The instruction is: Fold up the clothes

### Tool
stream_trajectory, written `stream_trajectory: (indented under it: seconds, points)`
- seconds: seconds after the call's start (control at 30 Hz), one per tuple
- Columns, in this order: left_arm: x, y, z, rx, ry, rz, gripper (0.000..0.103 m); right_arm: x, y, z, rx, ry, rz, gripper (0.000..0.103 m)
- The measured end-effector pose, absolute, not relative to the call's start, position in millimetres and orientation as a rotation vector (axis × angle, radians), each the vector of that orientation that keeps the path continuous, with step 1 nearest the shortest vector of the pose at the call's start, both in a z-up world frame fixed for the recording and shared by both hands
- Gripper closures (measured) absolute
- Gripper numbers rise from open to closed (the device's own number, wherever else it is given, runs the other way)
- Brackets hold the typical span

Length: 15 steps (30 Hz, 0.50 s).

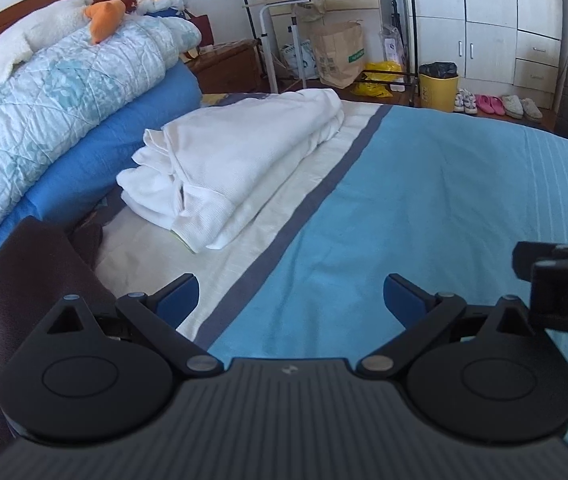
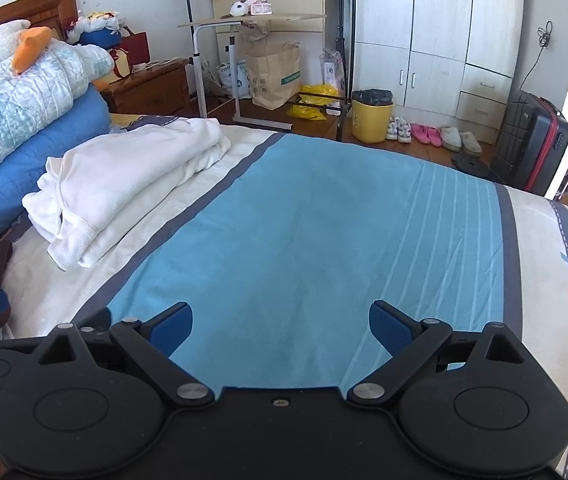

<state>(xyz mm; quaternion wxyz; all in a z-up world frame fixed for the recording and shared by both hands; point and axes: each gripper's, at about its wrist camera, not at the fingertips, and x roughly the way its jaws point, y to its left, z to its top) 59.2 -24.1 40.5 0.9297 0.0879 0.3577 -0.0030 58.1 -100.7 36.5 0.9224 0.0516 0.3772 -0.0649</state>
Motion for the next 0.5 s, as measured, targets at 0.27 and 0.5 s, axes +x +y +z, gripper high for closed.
stream_trajectory:
  seconds: [0.27, 0.5]
  points:
    - [61.6, -29.5, 33.6, 0.170, 0.761, -0.027, 0.000, 58.0, -97.0, 35.1, 0.103, 0.776, -0.129, 0.006]
    - [61.8, -28.9, 32.6, 0.167, 0.768, -0.032, 0.000, 57.7, -96.3, 34.0, 0.108, 0.780, -0.129, 0.006]
